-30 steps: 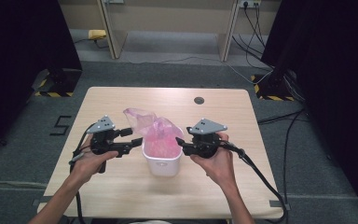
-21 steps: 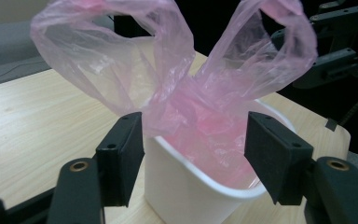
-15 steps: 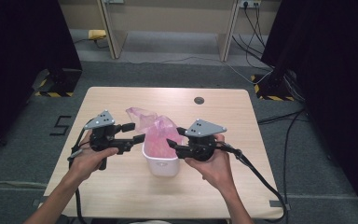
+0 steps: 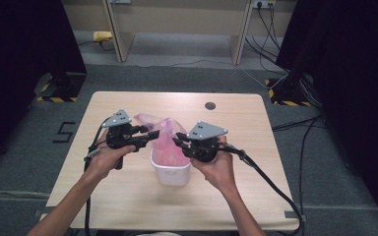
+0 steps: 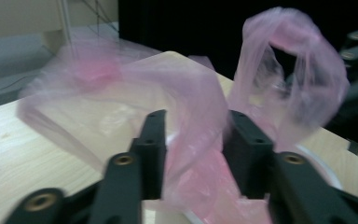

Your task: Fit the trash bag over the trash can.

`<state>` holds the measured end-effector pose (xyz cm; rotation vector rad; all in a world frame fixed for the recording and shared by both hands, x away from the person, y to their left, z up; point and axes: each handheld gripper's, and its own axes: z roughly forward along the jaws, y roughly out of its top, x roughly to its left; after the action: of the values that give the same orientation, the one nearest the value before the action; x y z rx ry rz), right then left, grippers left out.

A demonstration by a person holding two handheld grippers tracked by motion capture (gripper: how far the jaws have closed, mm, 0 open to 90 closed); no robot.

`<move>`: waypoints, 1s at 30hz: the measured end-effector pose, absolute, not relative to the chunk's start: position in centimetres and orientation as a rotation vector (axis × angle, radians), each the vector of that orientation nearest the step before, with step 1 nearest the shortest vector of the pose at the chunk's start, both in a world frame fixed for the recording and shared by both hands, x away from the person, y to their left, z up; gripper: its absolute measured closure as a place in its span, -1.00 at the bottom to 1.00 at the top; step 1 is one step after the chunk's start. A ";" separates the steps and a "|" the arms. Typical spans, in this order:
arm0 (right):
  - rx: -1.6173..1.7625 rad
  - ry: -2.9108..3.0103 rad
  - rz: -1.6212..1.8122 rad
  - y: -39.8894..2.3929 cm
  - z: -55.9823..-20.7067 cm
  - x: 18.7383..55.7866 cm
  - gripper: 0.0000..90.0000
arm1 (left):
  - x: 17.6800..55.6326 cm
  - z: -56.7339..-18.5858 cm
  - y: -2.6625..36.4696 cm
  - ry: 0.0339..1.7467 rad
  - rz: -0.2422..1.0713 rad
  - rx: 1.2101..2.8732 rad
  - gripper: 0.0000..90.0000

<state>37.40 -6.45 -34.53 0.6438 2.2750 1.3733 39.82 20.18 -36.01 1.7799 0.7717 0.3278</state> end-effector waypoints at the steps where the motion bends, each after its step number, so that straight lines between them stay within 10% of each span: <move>1: 0.637 2.275 1.370 -6.8 -34.6 37.4 0.88 | 39.6 -36.0 20.4 0.759 0.327 1.779 0.49; 12: 0.638 2.227 1.328 -9.5 -33.4 37.5 1.00 | 37.7 -36.2 22.8 0.646 0.271 1.774 0.93; 30: 0.832 2.234 1.397 -13.4 -36.3 37.2 0.81 | 36.0 -37.7 23.9 0.568 0.202 1.839 0.98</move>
<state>37.23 -13.42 -36.32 0.8322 2.2335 1.3967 36.03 23.85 -37.73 1.8389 0.5680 0.2024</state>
